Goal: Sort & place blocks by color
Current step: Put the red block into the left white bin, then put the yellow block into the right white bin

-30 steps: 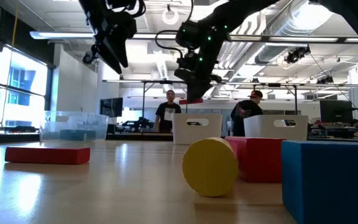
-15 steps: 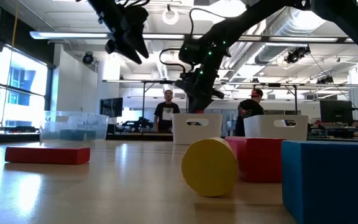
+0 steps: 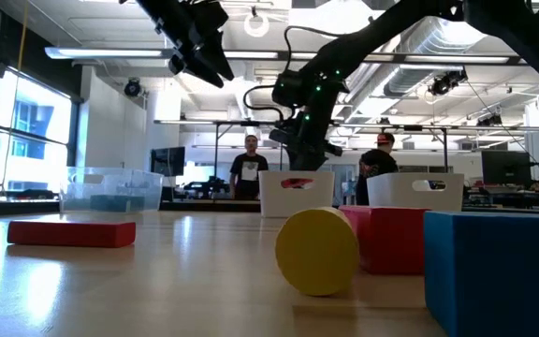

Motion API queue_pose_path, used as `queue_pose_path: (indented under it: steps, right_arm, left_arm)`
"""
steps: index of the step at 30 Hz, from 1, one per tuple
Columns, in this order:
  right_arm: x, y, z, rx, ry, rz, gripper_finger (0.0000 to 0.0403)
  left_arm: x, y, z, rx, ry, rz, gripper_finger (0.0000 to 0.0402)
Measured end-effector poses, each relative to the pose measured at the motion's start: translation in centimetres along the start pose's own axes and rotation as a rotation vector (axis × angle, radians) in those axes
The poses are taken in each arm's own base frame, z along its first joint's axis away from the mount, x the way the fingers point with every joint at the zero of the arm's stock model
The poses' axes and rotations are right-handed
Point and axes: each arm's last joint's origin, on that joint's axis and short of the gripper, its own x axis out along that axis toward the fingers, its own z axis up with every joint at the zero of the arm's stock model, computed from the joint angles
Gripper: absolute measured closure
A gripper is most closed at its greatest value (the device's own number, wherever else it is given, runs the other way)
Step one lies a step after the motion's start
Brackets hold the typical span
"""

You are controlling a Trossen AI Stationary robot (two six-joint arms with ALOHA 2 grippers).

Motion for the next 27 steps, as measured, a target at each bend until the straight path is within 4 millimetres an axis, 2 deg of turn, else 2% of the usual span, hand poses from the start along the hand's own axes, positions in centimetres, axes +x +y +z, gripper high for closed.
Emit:
queue_pose_path:
  steps: [10, 16, 22, 27]
  right_arm:
    - [0.0, 0.0, 0.0, -0.023, -0.007, -0.024, 0.0231]
    - [-0.3, 0.2, 0.0, 0.026, 0.005, 0.069, 0.0223]
    - [-2.1, 0.9, -0.1, 0.059, 0.01, 0.146, 0.0222]
    - [-4.6, 2.5, -0.7, 0.022, 0.006, 0.161, 0.0222]
  left_arm:
    - [0.0, 0.0, 0.0, 0.001, 0.004, 0.003, 0.0195]
    - [0.0, 0.0, -0.1, 0.001, 0.005, 0.003, 0.0195]
    - [0.0, 0.0, -0.1, 0.002, 0.013, 0.004, 0.0195]
    - [0.0, 0.1, -0.5, 0.007, 0.047, 0.025, 0.0195]
